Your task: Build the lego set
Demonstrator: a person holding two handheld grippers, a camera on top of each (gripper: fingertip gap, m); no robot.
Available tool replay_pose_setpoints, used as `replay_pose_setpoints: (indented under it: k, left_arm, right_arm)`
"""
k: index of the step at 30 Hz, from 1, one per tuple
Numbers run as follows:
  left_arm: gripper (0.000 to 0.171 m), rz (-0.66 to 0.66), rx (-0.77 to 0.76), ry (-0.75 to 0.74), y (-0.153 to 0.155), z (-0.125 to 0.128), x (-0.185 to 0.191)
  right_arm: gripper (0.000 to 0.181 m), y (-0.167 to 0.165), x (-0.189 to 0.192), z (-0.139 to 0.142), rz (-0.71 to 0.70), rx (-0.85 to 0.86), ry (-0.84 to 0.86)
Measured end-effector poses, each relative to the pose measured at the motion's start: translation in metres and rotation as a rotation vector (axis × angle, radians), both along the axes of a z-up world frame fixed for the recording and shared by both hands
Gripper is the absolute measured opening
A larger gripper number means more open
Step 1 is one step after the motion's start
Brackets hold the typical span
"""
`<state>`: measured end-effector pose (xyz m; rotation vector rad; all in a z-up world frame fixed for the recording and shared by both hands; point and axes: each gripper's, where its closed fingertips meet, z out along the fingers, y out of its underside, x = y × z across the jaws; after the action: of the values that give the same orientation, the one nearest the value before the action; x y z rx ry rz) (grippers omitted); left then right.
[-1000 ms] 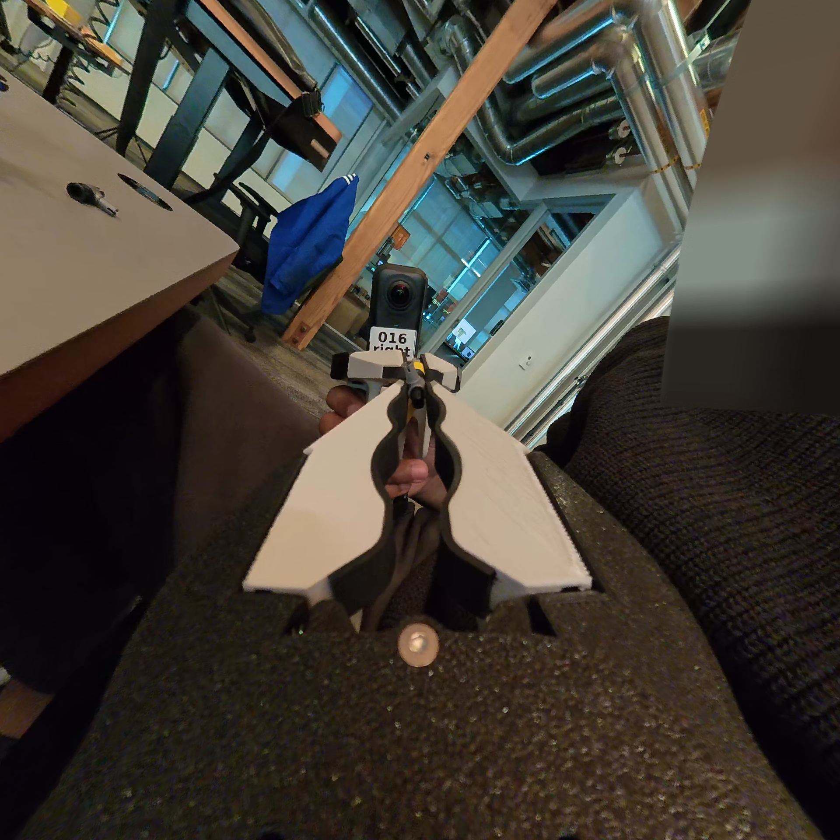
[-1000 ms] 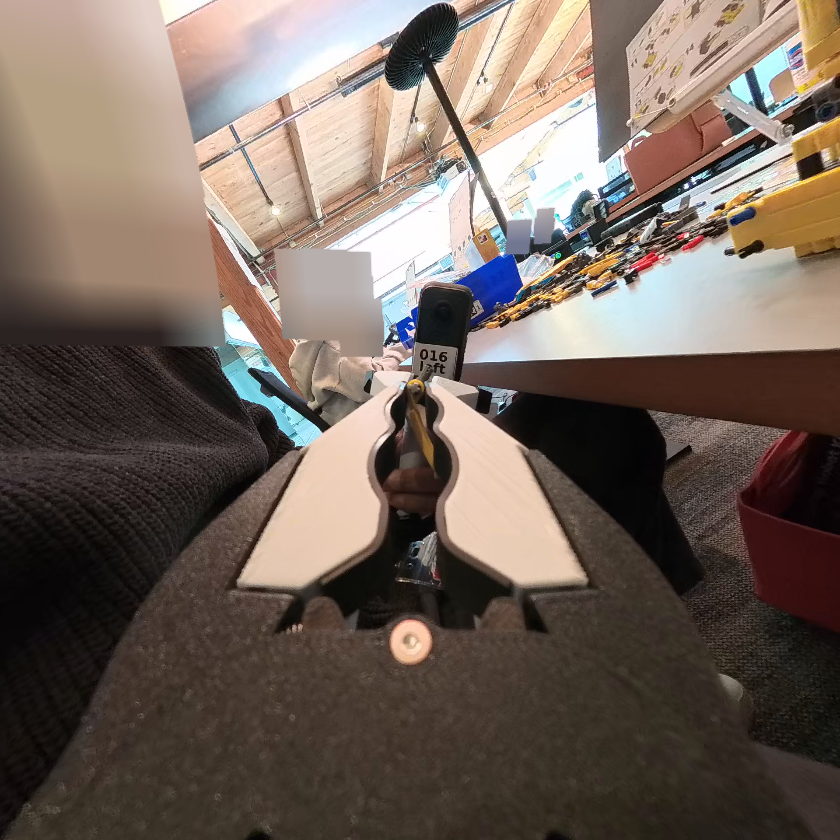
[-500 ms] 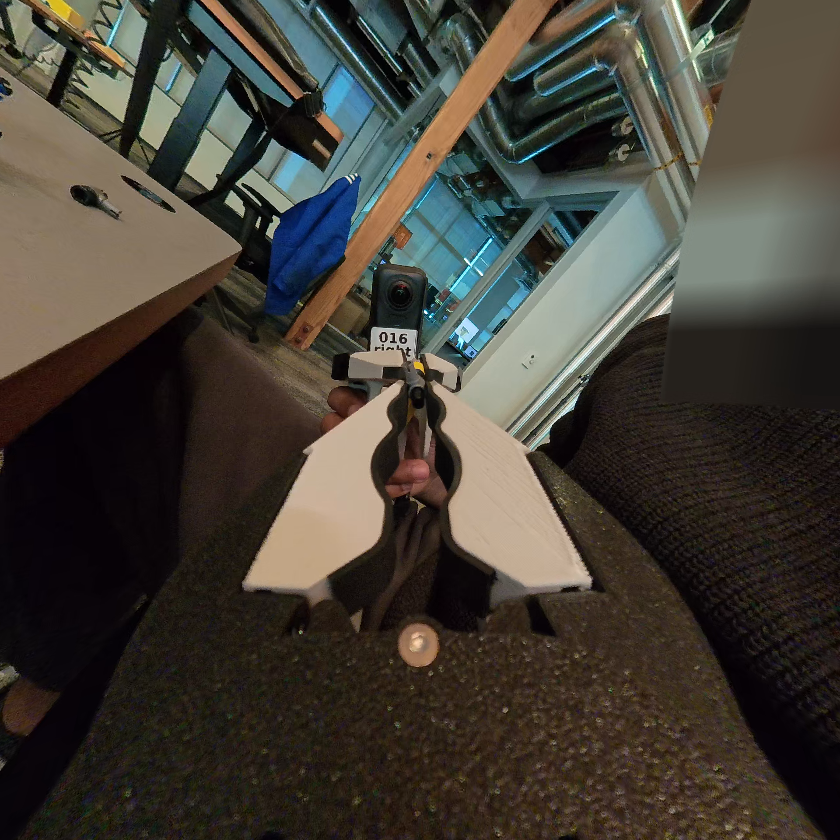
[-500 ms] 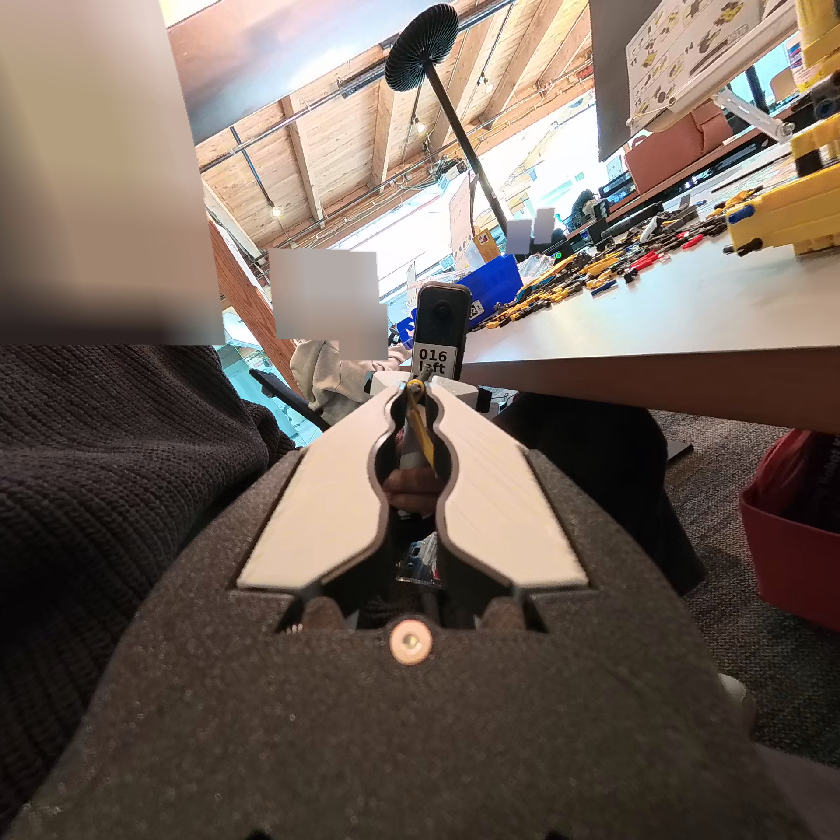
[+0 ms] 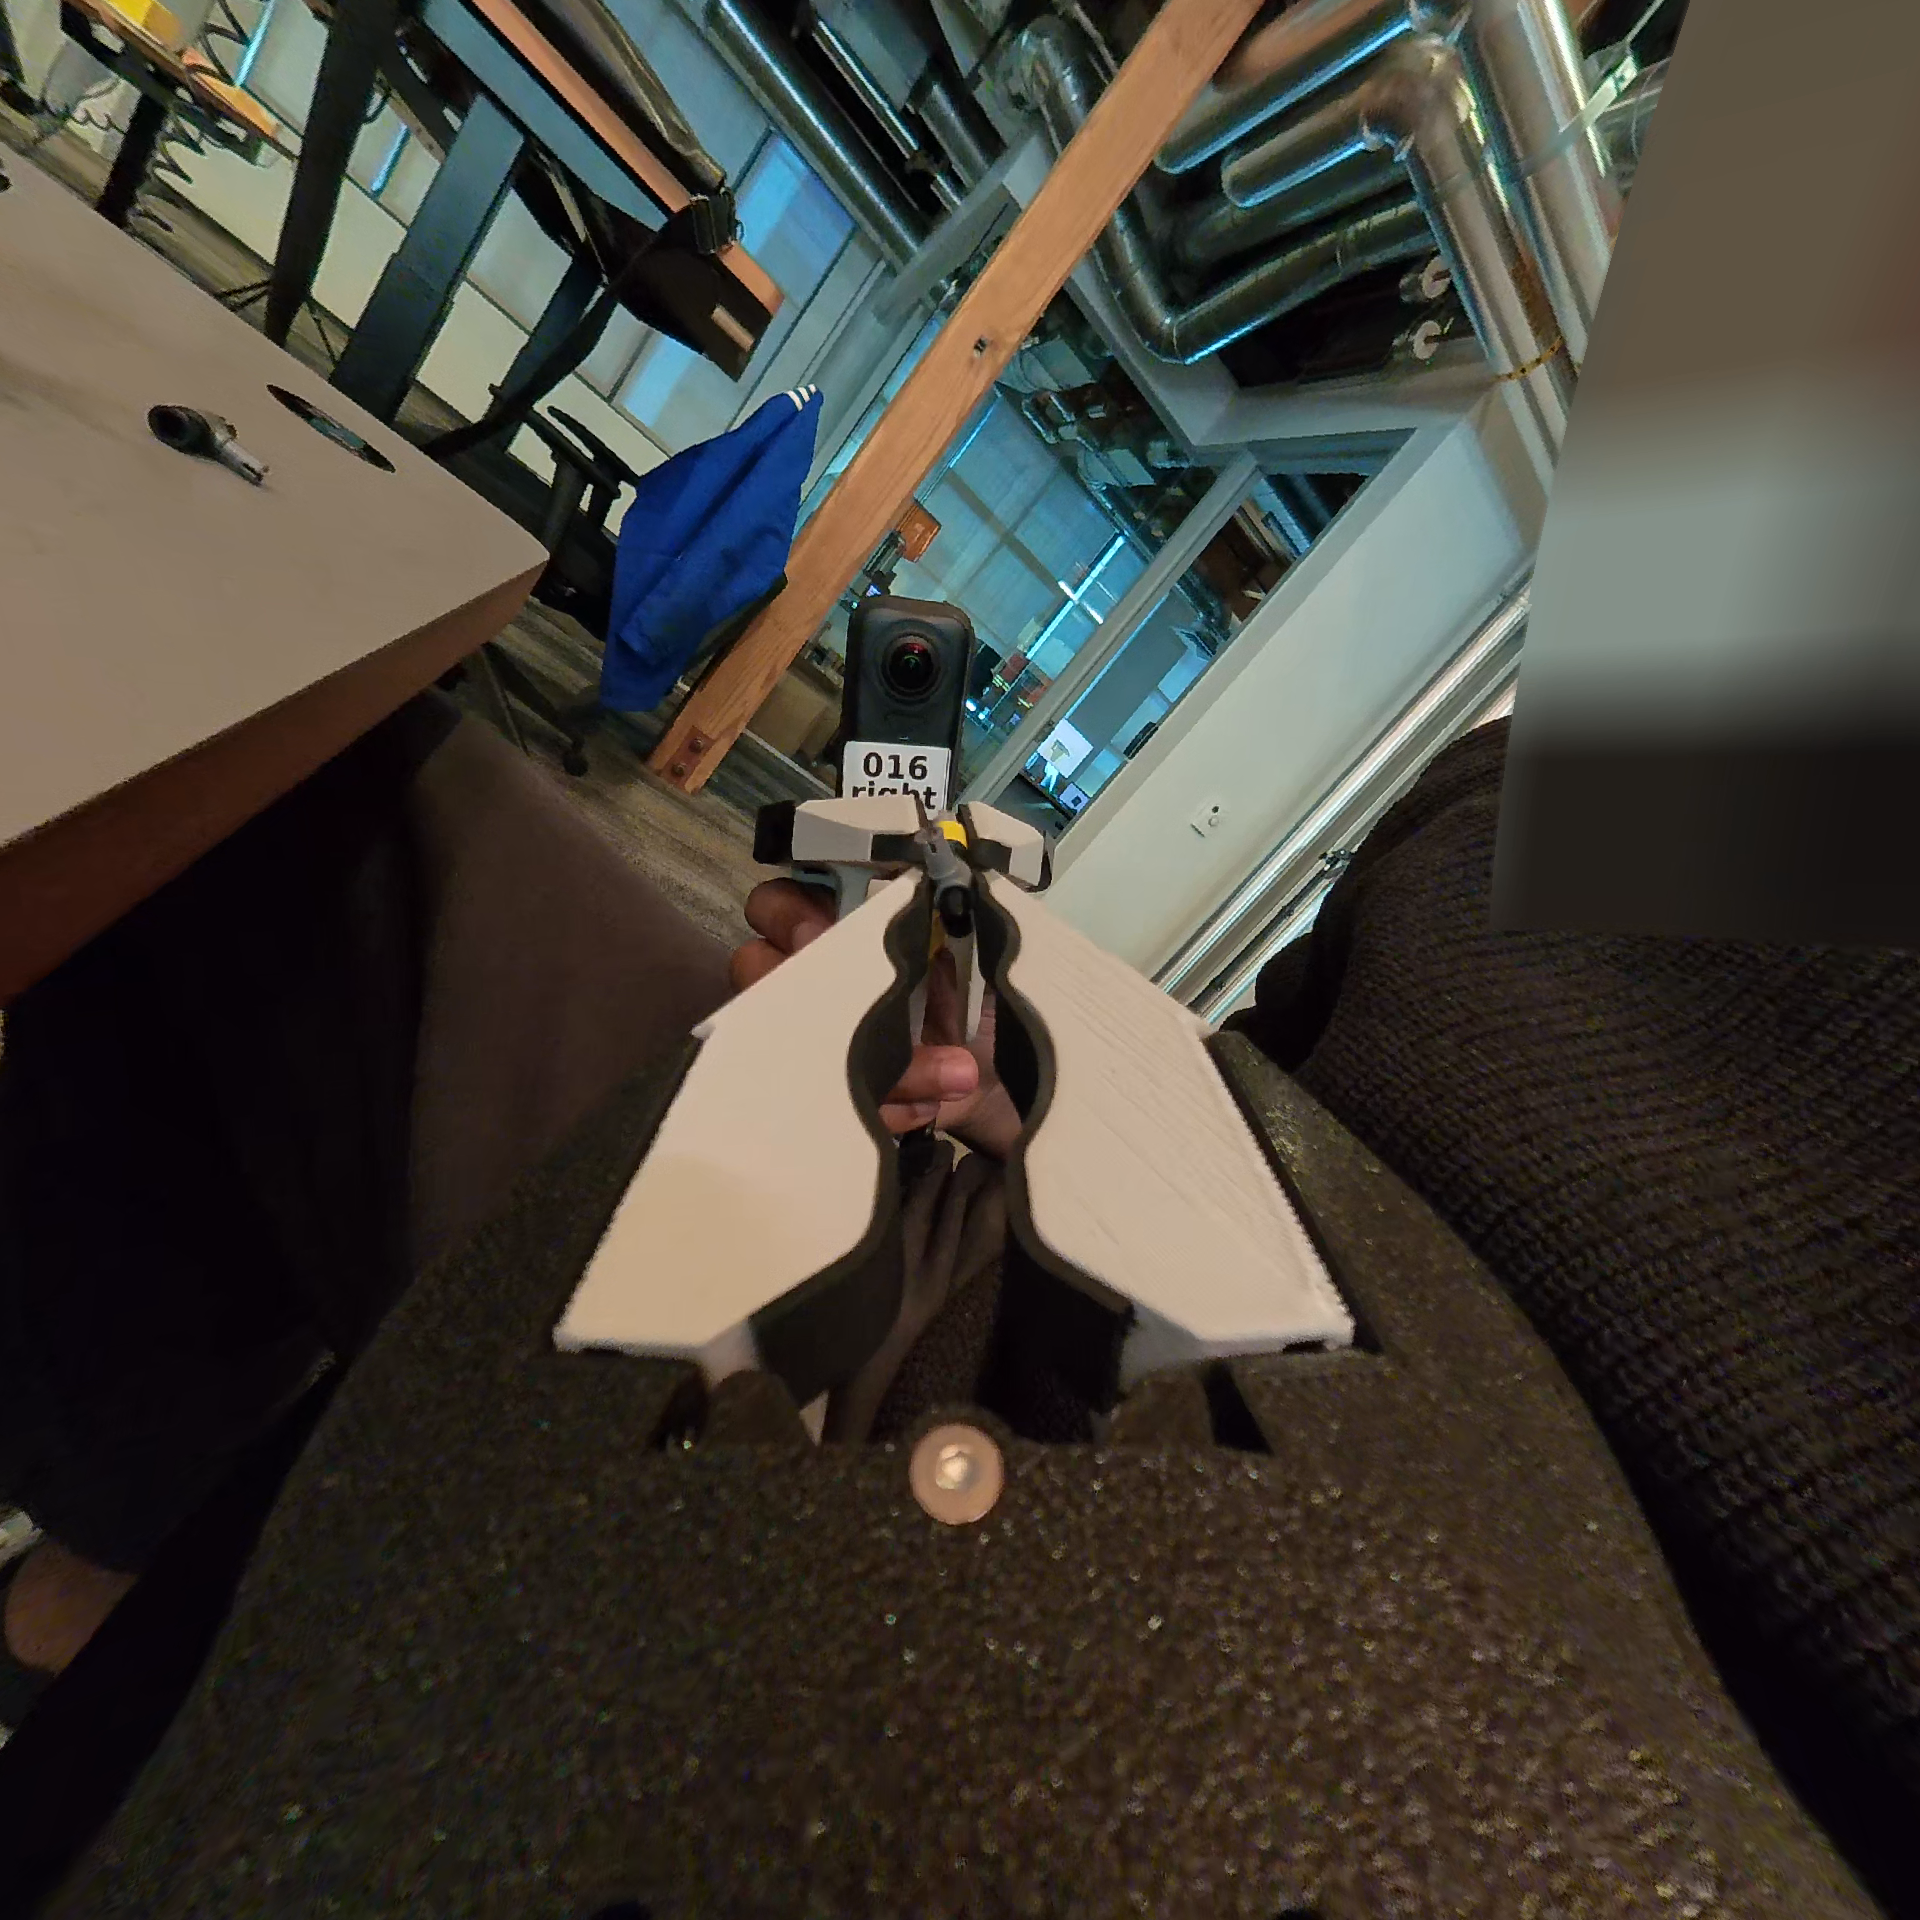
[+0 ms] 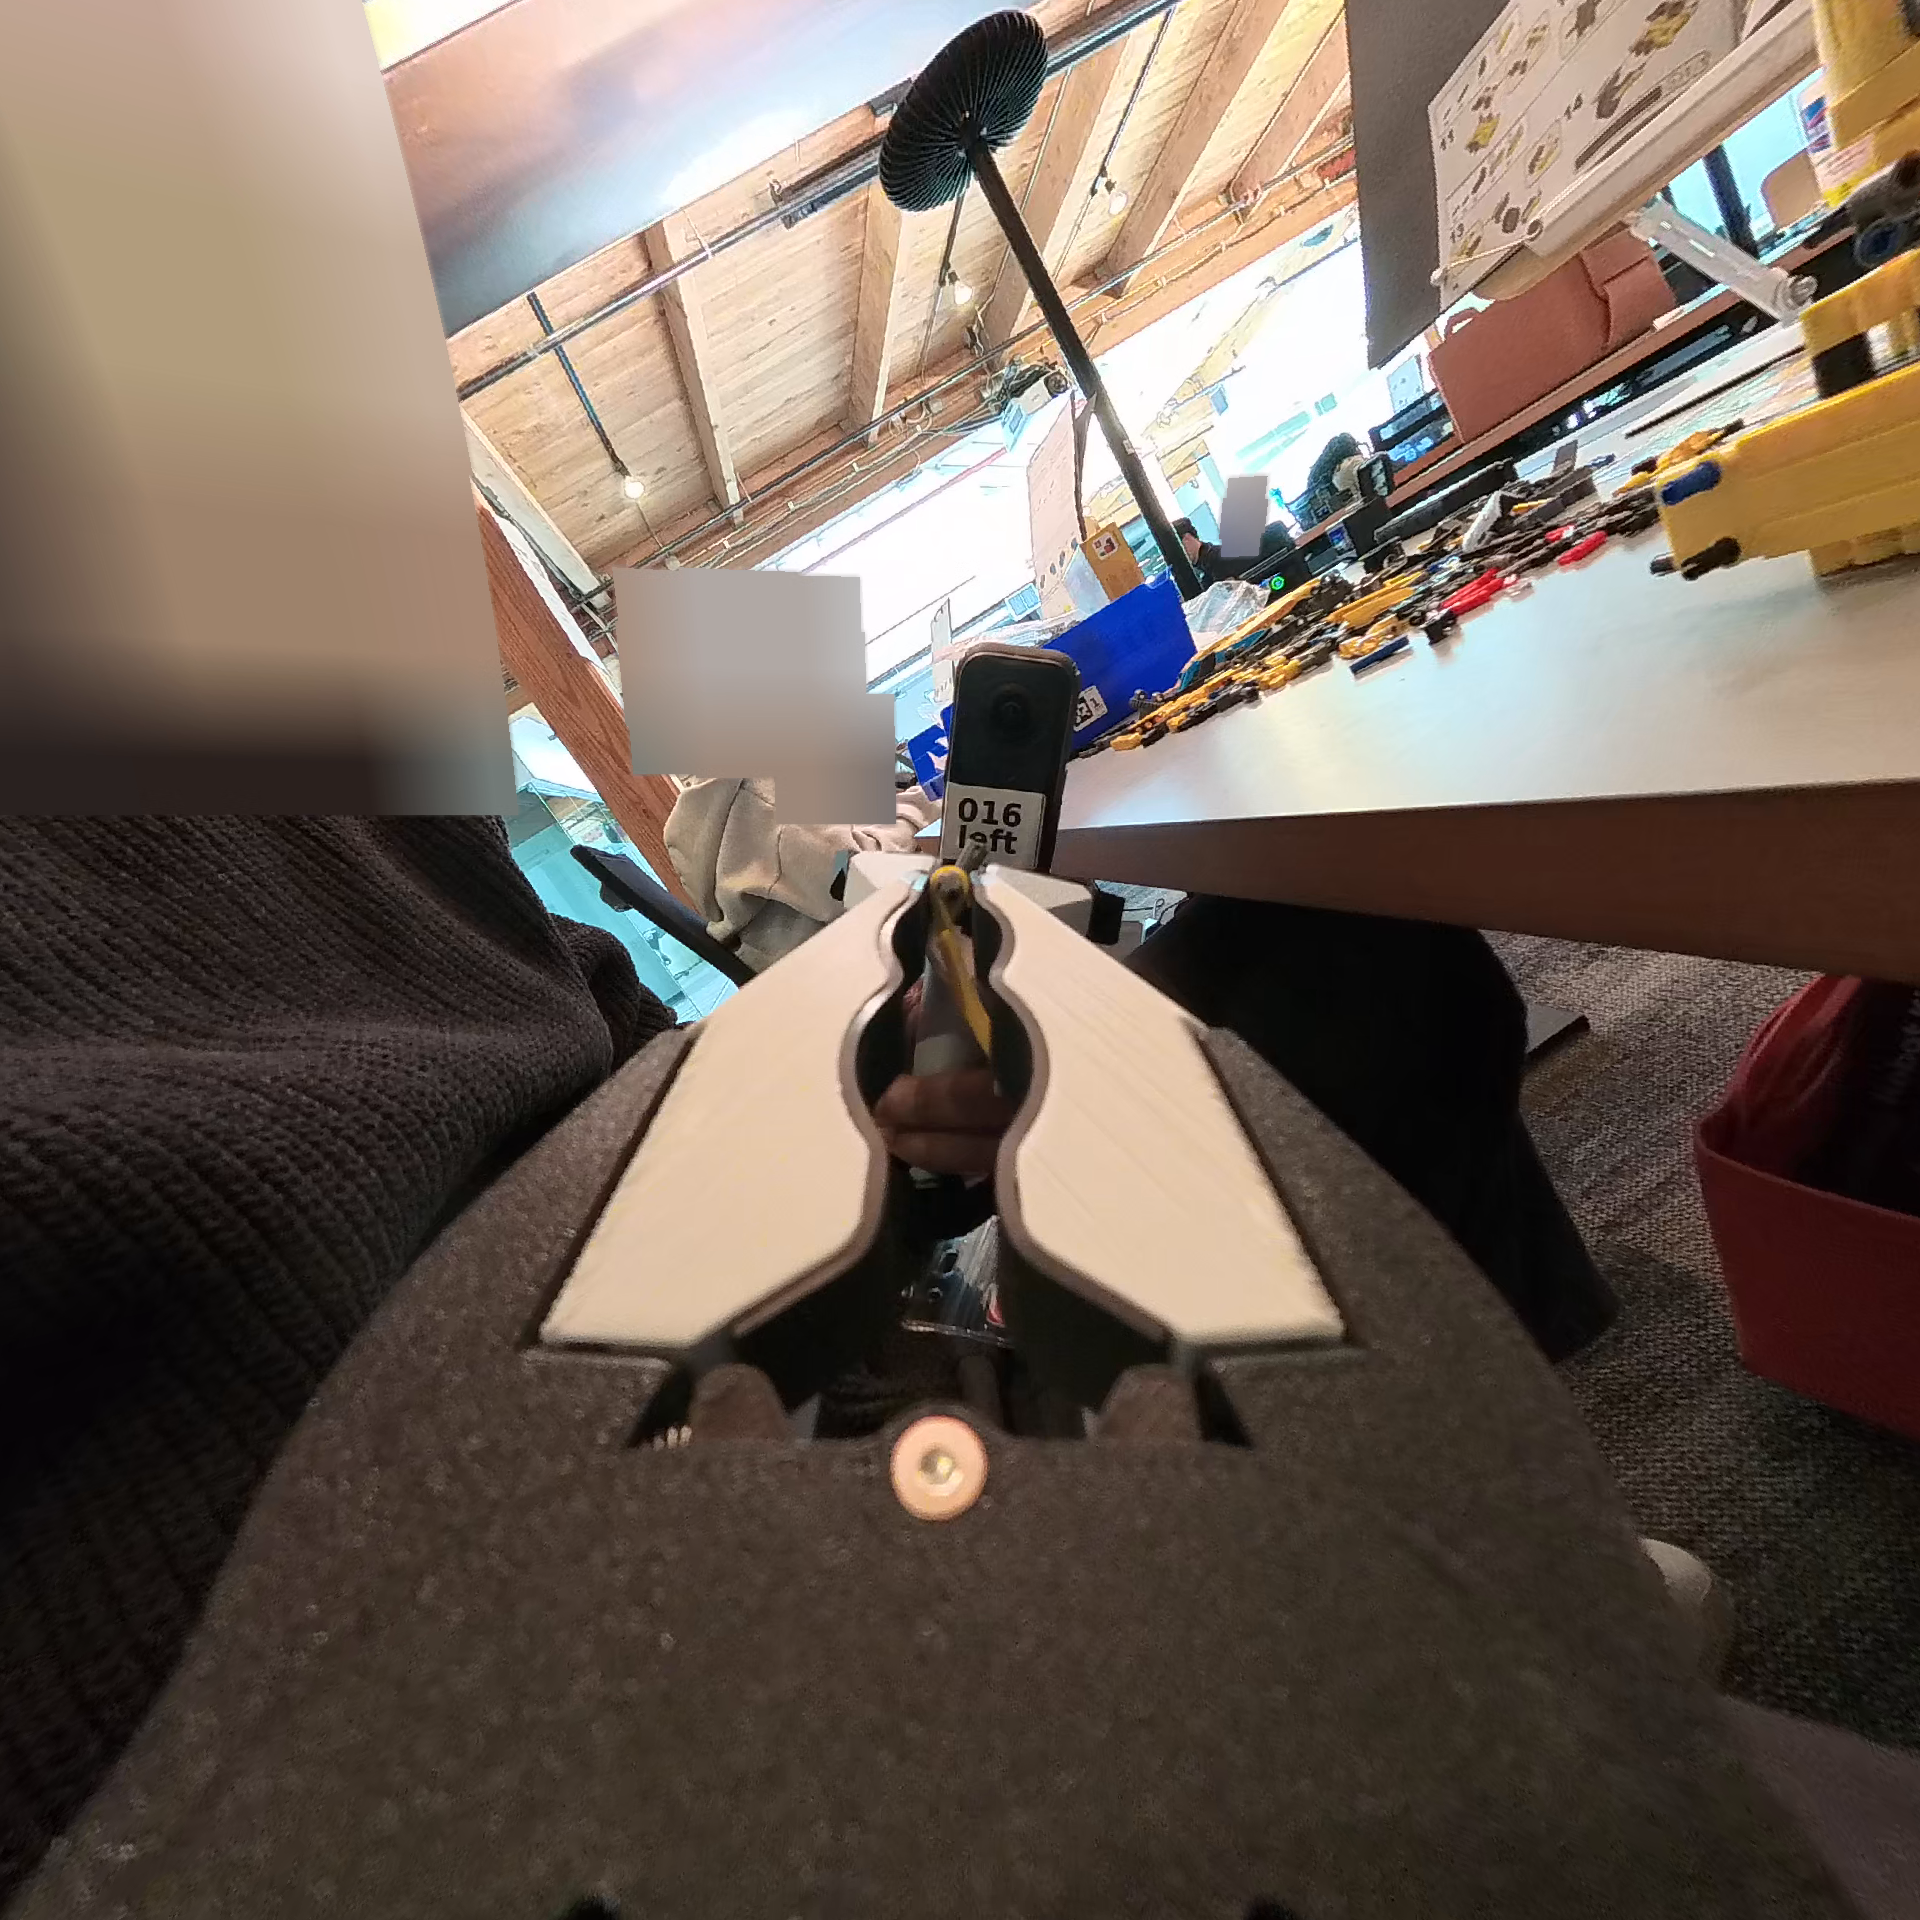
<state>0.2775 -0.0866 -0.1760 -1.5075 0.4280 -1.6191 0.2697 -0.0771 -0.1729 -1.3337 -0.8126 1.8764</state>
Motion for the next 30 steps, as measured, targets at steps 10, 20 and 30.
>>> replay_pose_setpoints:
  k: [10, 20, 30]
  left_arm:
    - [0.006, 0.001, 0.029, 0.055, -0.002, -0.005, 0.006]
    - [0.005, -0.005, 0.025, 0.020, -0.002, -0.001, 0.003]
    - [0.006, 0.046, 0.012, -0.035, 0.009, 0.007, -0.013]
  right_arm:
    - [0.007, 0.000, 0.000, -0.001, 0.001, -0.005, 0.000]
    - [0.011, 0.001, 0.000, -0.001, -0.003, -0.021, 0.005]
    - [0.014, 0.012, 0.006, 0.000, -0.060, -0.034, 0.015]
